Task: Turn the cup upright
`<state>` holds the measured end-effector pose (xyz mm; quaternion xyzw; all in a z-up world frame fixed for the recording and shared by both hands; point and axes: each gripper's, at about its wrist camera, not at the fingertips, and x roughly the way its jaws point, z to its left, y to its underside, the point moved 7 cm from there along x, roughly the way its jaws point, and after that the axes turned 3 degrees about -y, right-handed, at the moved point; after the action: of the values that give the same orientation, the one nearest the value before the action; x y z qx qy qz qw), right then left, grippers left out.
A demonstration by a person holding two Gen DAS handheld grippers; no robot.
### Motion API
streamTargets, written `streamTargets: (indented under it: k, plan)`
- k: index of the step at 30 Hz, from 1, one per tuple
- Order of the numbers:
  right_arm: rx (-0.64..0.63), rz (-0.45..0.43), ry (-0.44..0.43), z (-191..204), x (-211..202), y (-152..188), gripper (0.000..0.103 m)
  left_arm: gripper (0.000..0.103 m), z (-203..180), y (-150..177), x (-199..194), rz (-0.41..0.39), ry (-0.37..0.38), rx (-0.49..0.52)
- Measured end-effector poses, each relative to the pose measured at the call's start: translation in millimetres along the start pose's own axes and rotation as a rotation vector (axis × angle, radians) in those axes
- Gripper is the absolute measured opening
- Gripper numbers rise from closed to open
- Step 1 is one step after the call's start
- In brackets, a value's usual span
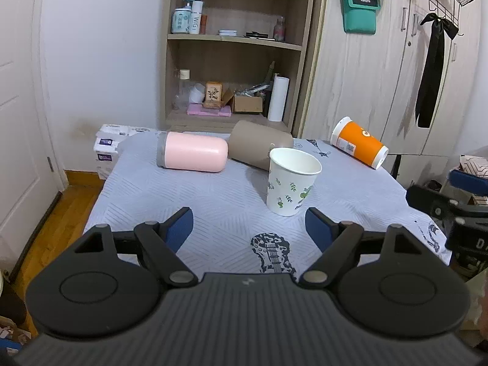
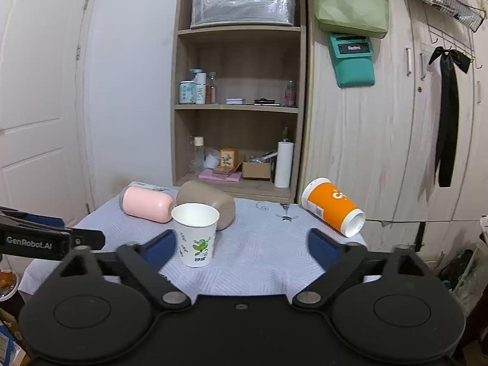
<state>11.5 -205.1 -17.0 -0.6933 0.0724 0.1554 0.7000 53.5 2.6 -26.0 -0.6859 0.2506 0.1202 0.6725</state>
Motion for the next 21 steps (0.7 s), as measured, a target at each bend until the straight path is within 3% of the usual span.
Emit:
streamTargets:
  k: [10,21]
  plan:
    - [0.017,0.022,0.038,-1.4,2.0,8.0,0.103,0.098,3.8,3.8,0.5,0.013,-0.041,-0.011]
    - [0.048,0.060,0.065,-8.1,5.5,14.3,0.103,0.102,8.1,8.1,5.2,0.052,-0.097,0.003]
